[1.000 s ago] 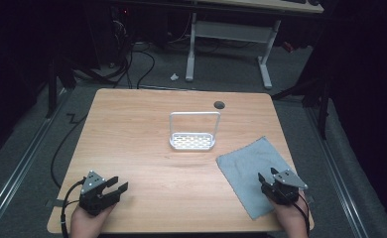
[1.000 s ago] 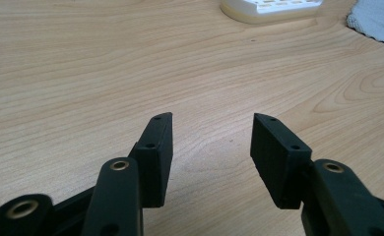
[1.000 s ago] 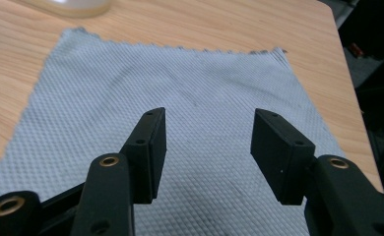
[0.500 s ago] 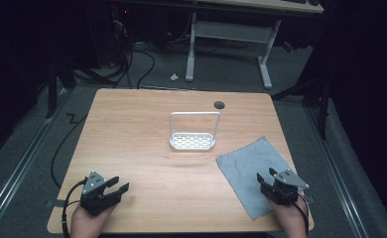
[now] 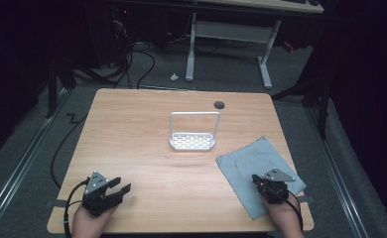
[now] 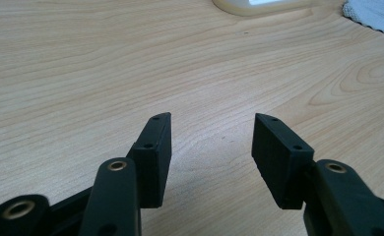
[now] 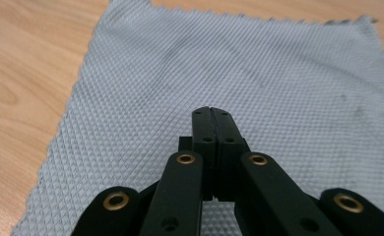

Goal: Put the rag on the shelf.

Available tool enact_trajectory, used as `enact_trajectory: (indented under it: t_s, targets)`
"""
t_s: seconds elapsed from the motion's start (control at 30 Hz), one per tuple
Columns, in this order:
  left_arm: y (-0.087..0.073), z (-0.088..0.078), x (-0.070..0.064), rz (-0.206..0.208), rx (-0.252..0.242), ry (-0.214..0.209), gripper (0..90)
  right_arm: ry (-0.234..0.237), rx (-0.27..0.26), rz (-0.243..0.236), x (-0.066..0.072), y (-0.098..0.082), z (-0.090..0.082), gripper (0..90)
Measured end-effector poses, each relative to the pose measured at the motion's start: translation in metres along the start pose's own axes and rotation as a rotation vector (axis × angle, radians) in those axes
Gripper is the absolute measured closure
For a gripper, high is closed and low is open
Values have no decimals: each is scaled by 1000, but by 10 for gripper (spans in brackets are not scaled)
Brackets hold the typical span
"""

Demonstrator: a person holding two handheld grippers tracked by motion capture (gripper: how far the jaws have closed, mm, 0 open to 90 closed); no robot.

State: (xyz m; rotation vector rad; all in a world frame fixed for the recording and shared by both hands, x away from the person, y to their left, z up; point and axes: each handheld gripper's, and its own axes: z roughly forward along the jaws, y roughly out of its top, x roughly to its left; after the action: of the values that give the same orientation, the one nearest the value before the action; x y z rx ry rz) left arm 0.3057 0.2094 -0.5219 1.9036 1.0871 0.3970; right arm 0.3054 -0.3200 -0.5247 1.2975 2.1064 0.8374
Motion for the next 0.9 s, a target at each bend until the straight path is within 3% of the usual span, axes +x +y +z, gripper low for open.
enact_trajectory:
  t_s: [0.23,0.43,0.57,0.67,0.9]
  targets:
    - [0,0,-1,1,2,-3,499,41,14,-27,7,-2,0,900]
    - [0,1,-1,5,3,-4,499,94,19,-76,24,0,-2,900]
    - [0,1,-2,8,4,-6,499,140,21,-118,42,4,-2,900]
    - [0,0,-2,7,1,-8,499,171,22,-175,59,7,-2,900]
    - [0,2,-4,6,5,-12,500,273,11,-277,103,17,1,900]
